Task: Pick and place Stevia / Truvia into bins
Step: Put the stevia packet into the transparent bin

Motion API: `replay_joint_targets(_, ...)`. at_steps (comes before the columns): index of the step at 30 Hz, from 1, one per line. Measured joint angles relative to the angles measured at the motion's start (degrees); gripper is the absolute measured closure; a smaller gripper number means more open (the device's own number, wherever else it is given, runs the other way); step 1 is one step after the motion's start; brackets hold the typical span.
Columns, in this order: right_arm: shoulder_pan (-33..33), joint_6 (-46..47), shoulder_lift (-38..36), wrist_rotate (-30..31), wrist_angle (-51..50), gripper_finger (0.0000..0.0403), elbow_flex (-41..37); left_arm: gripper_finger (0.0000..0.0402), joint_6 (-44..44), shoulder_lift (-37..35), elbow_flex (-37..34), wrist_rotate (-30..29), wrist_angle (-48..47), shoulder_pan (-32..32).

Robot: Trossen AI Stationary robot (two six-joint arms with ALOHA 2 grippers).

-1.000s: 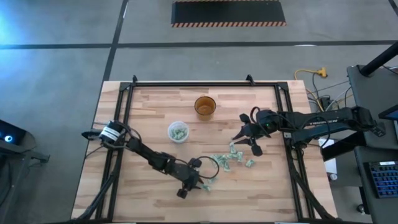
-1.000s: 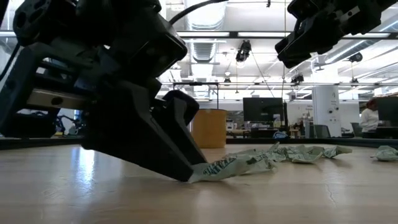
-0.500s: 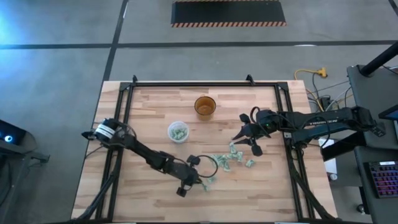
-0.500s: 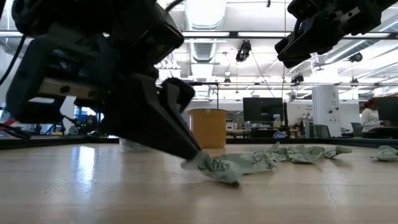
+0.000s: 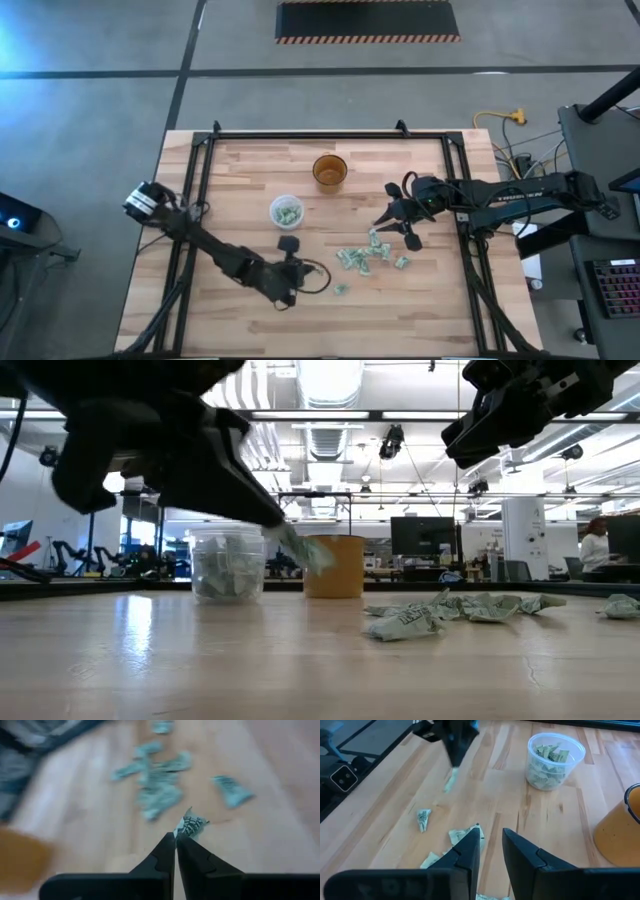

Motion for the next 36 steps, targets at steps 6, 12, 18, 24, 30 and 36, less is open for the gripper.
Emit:
replay_joint_targets(6, 0.0, 0.0, 0.0, 0.0, 0.0, 0.0335, 0.0, 0.0401, -1.4, -3.3, 0.0, -18.7, -6.2, -3.7)
replay_joint_targets(12, 0.0, 0.0, 0.0, 0.0, 0.3, 0.033, 0.0, 0.0401, -13.2, -7.6, 0.0, -34.1, -20.6, -5.2)
replay_joint_targets(18, 0.0, -0.1, 0.0, 0.0, 0.9, 0.0329, 0.0, 0.0401, -34.3, -10.6, -0.1, -39.1, -43.2, -3.6)
replay_joint_targets(24, 0.0, -0.6, 0.0, 0.0, 1.6, 0.0334, 0.0, 0.0402, -46.5, -11.4, -3.0, -39.2, -52.2, 0.1)
replay_joint_targets(30, 0.0, -1.4, 0.0, 0.0, 3.2, 0.033, 0.0, 0.0402, -46.5, -11.3, -4.4, -37.2, -51.5, 3.6)
replay_joint_targets(36, 0.0, -1.6, 0.0, 0.0, 3.3, 0.0336, 0.0, 0.0402, -46.4, -11.3, -4.4, -35.6, -50.8, 5.5)
